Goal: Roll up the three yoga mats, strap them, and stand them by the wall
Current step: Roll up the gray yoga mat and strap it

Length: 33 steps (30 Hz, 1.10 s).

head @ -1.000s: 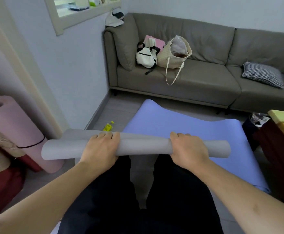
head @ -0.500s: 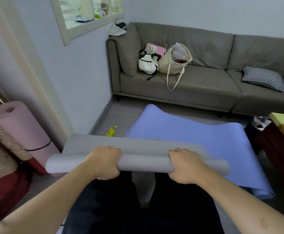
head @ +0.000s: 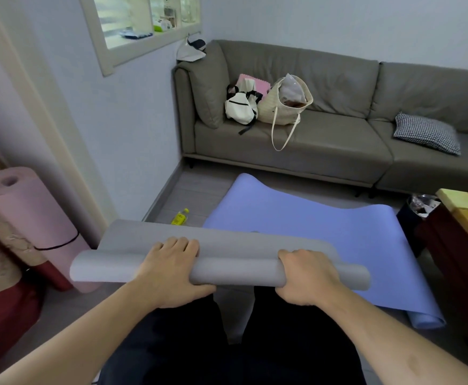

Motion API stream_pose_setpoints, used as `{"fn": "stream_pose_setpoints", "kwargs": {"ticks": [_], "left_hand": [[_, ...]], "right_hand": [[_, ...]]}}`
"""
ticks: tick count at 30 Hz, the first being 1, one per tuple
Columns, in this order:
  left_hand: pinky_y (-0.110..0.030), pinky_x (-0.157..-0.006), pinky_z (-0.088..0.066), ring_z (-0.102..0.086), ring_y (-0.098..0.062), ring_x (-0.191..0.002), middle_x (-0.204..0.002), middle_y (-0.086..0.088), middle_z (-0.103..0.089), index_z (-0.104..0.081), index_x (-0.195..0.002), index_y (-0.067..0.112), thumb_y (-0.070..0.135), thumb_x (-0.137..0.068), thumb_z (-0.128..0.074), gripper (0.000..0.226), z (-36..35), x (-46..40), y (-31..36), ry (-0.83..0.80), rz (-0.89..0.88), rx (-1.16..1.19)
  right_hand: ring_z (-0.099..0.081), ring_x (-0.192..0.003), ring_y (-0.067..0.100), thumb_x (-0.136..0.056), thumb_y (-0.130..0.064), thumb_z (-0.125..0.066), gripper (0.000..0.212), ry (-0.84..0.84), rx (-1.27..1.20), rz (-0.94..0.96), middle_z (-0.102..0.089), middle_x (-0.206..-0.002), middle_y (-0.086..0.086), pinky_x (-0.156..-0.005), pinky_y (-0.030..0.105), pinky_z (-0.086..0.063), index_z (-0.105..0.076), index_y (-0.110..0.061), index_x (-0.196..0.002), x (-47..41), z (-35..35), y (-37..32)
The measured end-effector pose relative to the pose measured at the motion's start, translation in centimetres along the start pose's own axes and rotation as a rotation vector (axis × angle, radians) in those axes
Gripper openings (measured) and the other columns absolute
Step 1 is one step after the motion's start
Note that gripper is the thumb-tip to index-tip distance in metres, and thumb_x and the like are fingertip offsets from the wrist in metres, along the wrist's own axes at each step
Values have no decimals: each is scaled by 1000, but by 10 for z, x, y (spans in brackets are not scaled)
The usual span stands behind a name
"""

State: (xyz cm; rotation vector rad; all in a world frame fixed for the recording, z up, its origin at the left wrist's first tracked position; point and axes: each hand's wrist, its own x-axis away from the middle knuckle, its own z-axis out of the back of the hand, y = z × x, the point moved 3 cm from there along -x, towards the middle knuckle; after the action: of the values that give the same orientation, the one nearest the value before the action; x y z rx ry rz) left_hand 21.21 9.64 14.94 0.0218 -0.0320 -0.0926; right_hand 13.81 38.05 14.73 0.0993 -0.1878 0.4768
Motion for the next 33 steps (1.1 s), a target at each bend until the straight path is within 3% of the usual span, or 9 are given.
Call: {"fn": "stream_pose_setpoints", "kwargs": {"ticks": [4,10,13,16,19,24,26,29,33], "left_hand": [[-39,-86,-45,-55,-21,-100,-107,9,-59,-35,-99,33,100,-79,-19,72,-10,-1,-2,28,5,-28],[-37,-77,-37,-51,-17,-92,-99,13,-53,-39,-96,35,94,-85,-27,62,-5,-14,-10,-134,-51,66],[-38,-83,-42,-53,-19,-99,-103,10,-53,-39,-99,34,97,-82,-26,66,-10,-16,-9,-140,-50,25],[-40,-88,-46,-53,-22,-102,-107,5,-53,-46,-104,29,96,-82,-24,74,-16,-11,-4,46,-59,-40],[-45,-80,-51,-58,-27,-96,-105,1,-56,-56,-111,24,84,-91,-27,70,-21,-5,8,222,-114,-98],[-47,-81,-46,-55,-30,-103,-114,-1,-55,-48,-120,26,91,-87,-20,79,-15,-6,16,110,4,-142],[-46,-85,-46,-54,-30,-107,-120,1,-54,-44,-124,27,89,-87,-11,80,-13,-6,16,65,36,-149],[-47,-90,-45,-51,-28,-112,-124,5,-52,-40,-123,29,87,-83,1,82,-11,-10,14,6,45,-113],[-49,-94,-44,-49,-28,-116,-127,5,-51,-40,-121,28,86,-90,-18,69,-10,-15,12,-85,62,-51]], "right_hand": [[-66,-85,25,-75,-45,-61,31,-46,-1,-2,-66,-95,-6,-69,36,-48,-54,-29,-100,-3,4,-2],[-54,-101,25,-84,-52,-63,45,137,68,78,-47,-112,-2,-76,43,-49,-47,-27,-118,7,-6,-7],[-58,-96,26,-83,-51,-64,43,214,133,101,-56,-105,-2,-71,40,-43,-51,-26,-115,12,-15,-8],[-65,-95,26,-79,-48,-62,37,96,94,41,-66,-103,-4,-70,39,-44,-52,-28,-108,2,-4,-9],[-70,-95,27,-70,-45,-62,38,-73,31,2,-71,-104,-3,-74,36,-51,-61,-29,-104,-12,6,-7],[-67,-92,25,-62,-47,-69,44,-202,-13,-20,-69,-102,-3,-72,33,-50,-63,-29,-102,-27,13,-7],[-66,-98,25,-67,-47,-67,43,-136,12,11,-66,-106,-2,-73,34,-47,-58,-29,-105,-26,11,-7],[-55,-105,26,-76,-52,-65,51,113,81,86,-55,-113,-1,-80,41,-46,-50,-24,-116,-11,-2,-8],[-58,-91,28,-72,-56,-76,55,298,173,91,-60,-101,0,-79,43,-47,-56,-21,-109,-1,-21,-12]]}}
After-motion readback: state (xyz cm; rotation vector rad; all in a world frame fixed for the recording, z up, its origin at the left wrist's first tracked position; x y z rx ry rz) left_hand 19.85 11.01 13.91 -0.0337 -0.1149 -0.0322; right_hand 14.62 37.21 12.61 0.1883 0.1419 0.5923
